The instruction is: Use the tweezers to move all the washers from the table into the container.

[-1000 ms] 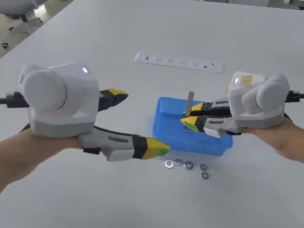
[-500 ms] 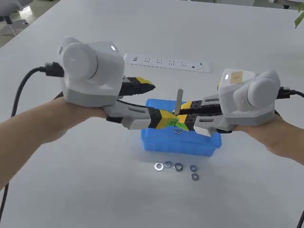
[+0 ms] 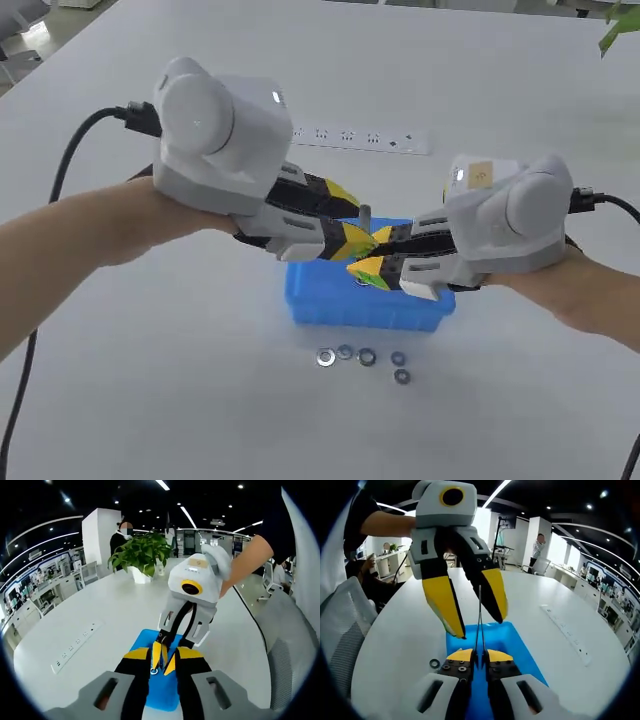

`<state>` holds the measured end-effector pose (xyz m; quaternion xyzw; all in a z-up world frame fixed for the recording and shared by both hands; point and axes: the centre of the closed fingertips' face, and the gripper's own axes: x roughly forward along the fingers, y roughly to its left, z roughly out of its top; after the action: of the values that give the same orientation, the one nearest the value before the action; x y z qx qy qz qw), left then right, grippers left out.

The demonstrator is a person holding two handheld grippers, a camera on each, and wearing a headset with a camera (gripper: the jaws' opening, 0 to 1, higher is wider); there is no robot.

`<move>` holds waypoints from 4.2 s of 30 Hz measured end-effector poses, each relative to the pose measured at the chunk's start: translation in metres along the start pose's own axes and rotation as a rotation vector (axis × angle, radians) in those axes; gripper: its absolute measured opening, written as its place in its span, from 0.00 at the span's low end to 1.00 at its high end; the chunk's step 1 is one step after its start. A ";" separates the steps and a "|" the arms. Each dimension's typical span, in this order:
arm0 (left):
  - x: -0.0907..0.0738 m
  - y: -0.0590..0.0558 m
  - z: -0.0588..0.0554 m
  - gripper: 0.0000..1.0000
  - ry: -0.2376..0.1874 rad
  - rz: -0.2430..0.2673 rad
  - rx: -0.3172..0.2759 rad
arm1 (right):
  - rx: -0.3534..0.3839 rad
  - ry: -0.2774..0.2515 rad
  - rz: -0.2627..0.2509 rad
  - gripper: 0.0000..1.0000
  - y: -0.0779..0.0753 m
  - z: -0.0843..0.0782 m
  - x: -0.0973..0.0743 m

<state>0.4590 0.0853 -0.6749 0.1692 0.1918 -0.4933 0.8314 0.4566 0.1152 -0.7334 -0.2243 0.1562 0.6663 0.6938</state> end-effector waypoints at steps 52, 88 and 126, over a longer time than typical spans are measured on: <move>-0.046 -0.017 0.027 0.05 0.012 -0.027 0.163 | -0.021 0.046 -0.166 0.68 -0.003 -0.001 -0.047; -0.051 -0.100 -0.028 0.05 0.101 -0.056 0.182 | 0.092 0.030 -0.123 1.00 0.084 -0.041 -0.100; -0.023 -0.084 -0.041 0.05 0.125 -0.078 0.173 | 0.193 0.031 -0.141 1.00 0.100 -0.071 -0.107</move>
<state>0.3683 0.0838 -0.7072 0.2631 0.2063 -0.5283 0.7804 0.3565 -0.0122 -0.7485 -0.1772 0.2141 0.5943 0.7547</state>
